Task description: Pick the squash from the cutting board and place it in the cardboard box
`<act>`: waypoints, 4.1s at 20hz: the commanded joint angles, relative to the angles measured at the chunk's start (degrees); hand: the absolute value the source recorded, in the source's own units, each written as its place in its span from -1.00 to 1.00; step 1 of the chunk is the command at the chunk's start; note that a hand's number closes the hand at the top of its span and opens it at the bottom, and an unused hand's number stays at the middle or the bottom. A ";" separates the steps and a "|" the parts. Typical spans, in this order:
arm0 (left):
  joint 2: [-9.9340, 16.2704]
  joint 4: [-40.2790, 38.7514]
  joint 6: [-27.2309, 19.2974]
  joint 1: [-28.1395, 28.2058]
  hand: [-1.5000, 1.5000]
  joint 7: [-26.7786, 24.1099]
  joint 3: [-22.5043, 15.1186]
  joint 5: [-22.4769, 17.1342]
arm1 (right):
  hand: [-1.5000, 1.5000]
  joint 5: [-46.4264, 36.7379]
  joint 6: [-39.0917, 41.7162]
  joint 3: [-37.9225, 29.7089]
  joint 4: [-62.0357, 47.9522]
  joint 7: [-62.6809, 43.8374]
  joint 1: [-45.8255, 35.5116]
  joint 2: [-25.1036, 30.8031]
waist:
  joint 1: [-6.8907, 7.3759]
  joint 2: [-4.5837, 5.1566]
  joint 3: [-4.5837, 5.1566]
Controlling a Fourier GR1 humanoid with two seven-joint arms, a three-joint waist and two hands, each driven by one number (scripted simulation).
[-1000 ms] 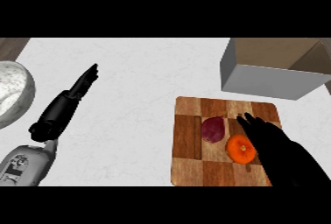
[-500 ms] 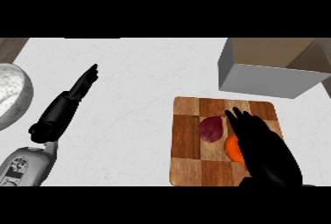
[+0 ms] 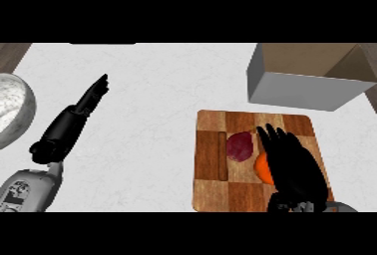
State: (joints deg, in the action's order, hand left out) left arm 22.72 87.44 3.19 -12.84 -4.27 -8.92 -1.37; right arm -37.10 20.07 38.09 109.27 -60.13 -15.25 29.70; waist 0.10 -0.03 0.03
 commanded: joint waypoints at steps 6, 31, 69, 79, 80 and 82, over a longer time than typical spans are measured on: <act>-1.14 1.79 2.53 1.30 0.00 0.12 2.70 1.99 | -1.00 -5.77 4.10 -2.98 -0.50 -1.21 4.00 -5.19 | -0.16 -0.04 -0.03; -7.50 1.51 5.33 1.16 0.00 1.12 5.38 7.44 | 1.00 -20.27 -4.74 -9.21 -20.04 24.91 5.35 -8.47 | 0.15 0.06 -0.06; -8.02 1.52 7.83 -1.33 0.00 2.21 8.46 7.70 | 1.00 12.01 -5.03 -33.09 -11.47 60.26 -17.85 -5.63 | 0.87 0.31 0.01; -7.37 1.11 10.59 -0.67 0.00 0.26 9.15 6.88 | 1.00 2.79 -7.79 -36.42 -41.93 73.59 -31.06 0.73 | 1.77 0.60 -0.02; -7.63 -0.92 10.02 -0.70 0.00 -2.24 9.09 7.84 | 1.00 1.55 -7.71 -35.46 -44.51 74.33 -31.16 0.84 | 1.64 0.69 -0.01; -6.77 4.79 11.65 1.92 0.00 1.61 8.86 6.29 | 1.00 0.59 -3.61 -34.38 -48.02 73.52 -32.97 3.02 | 2.24 0.45 -0.03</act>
State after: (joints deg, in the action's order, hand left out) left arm 14.90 89.58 12.83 -12.65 -3.46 -0.41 6.32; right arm -33.12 14.13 2.13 70.10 11.33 -44.87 30.34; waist 1.71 0.45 0.01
